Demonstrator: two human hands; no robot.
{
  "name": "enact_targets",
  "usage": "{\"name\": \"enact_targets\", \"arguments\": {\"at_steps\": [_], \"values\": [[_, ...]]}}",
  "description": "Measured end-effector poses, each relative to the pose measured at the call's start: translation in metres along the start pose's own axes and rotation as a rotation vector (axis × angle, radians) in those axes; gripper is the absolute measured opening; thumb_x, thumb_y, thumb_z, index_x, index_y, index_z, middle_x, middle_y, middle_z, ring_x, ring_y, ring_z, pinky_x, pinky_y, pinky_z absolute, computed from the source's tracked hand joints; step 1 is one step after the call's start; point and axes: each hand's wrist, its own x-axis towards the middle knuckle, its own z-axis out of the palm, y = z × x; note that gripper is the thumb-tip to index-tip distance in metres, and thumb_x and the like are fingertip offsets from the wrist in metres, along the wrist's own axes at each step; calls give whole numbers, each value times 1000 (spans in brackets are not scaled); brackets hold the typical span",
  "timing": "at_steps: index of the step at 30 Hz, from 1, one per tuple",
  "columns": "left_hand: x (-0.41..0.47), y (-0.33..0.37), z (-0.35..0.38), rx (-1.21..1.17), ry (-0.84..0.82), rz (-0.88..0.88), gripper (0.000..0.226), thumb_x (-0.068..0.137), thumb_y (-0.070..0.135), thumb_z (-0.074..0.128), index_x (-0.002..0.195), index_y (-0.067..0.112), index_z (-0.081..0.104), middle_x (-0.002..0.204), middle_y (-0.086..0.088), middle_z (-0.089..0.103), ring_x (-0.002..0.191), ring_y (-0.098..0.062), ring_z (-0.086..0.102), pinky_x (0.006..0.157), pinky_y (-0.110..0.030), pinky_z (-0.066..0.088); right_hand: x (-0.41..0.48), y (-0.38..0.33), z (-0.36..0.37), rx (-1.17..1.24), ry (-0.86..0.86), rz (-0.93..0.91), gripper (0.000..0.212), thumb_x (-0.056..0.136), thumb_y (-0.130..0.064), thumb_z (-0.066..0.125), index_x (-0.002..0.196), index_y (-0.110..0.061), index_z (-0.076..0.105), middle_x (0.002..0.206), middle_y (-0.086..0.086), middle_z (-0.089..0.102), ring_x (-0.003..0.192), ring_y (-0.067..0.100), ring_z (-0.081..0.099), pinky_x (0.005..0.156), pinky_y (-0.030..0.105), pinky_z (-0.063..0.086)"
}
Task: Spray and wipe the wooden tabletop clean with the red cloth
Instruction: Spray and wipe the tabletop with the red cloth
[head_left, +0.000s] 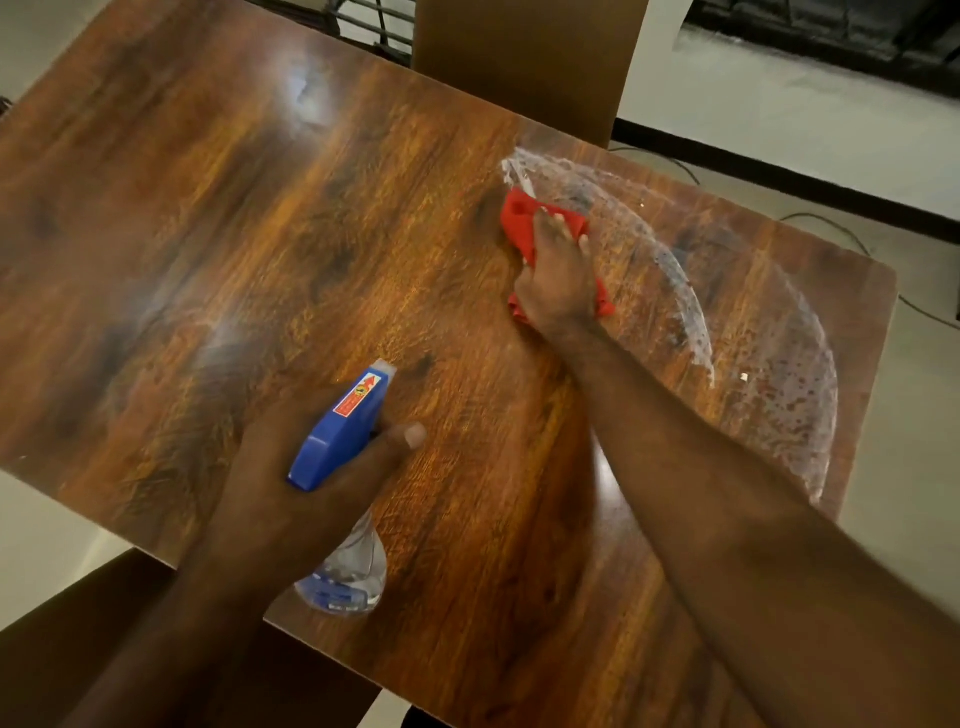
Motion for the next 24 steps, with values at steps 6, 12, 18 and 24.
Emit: {"name": "enact_targets", "arguments": {"at_steps": [6, 12, 18, 24], "values": [[2, 3, 5, -32, -53, 72, 14, 83, 26, 75, 76, 18, 65, 71, -13, 64, 57, -30, 60, 49, -25, 50, -35, 100, -36, 32, 207, 290, 63, 95, -27, 52, 156, -13, 42, 152, 9, 55, 142, 31, 50, 121, 58, 36], [0, 5, 2, -53, -79, 115, 19, 82, 27, 75, 79, 10, 67, 67, -15, 65, 54, -30, 61, 50, -25, 52, -68, 59, -31, 14, 181, 366, 69, 95, -19, 54, 160, -8, 36, 162, 13, 44, 154, 31, 33, 129, 55, 19], [2, 7, 20, 1, -162, 118, 22, 81, 41, 75, 76, 21, 67, 64, -10, 65, 52, -28, 61, 50, -34, 54, -109, -45, 15, -8, -136, -153, 73, 96, -23, 49, 163, -6, 29, 169, 12, 32, 159, 29, 25, 129, 57, 16], [8, 14, 35, 63, -274, 185, 27, 86, 44, 73, 77, 20, 66, 66, -11, 64, 53, -23, 62, 51, -23, 54, -102, 54, -27, 112, 2, 34, 73, 88, -6, 58, 159, -5, 40, 160, 15, 47, 153, 29, 36, 129, 55, 18]]}}
